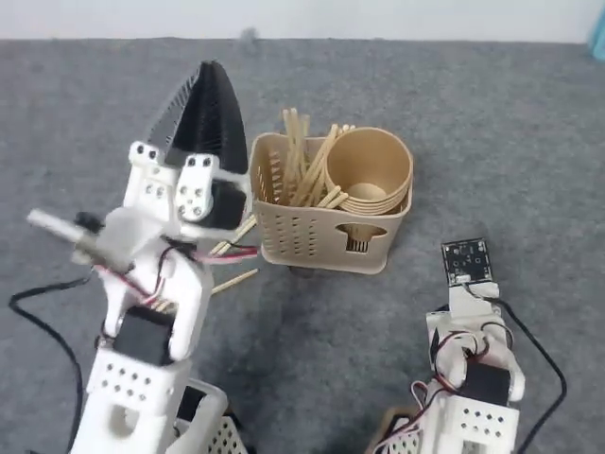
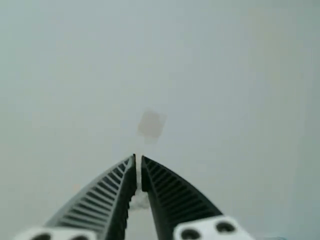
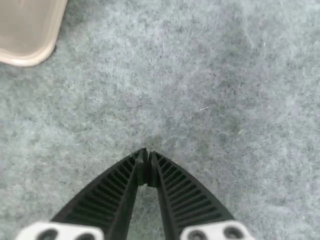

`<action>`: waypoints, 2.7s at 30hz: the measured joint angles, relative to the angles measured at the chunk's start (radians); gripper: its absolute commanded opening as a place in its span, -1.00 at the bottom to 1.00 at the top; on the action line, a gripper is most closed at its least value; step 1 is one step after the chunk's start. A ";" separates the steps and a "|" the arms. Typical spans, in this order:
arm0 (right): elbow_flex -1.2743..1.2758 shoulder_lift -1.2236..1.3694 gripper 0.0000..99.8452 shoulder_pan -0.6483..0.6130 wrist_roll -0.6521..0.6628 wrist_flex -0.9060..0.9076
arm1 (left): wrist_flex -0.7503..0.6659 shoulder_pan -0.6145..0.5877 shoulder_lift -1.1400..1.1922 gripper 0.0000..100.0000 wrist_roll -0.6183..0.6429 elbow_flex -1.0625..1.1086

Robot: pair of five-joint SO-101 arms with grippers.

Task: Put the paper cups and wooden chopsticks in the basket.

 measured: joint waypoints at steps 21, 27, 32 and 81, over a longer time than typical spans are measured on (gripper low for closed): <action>0.000 0.000 -0.99 0.000 0.003 0.000 | 0.965 -0.100 -0.336 -0.98 0.000 0.005; 0.000 0.000 -0.99 0.000 0.003 0.000 | 1.131 -0.265 -0.341 -0.97 -0.074 0.152; 0.000 0.000 -0.99 0.000 0.003 0.000 | 1.165 -0.276 -0.334 -0.97 -0.147 0.298; 0.000 0.000 -0.99 0.000 0.003 0.000 | 0.727 -0.245 1.192 -0.80 -0.431 -0.241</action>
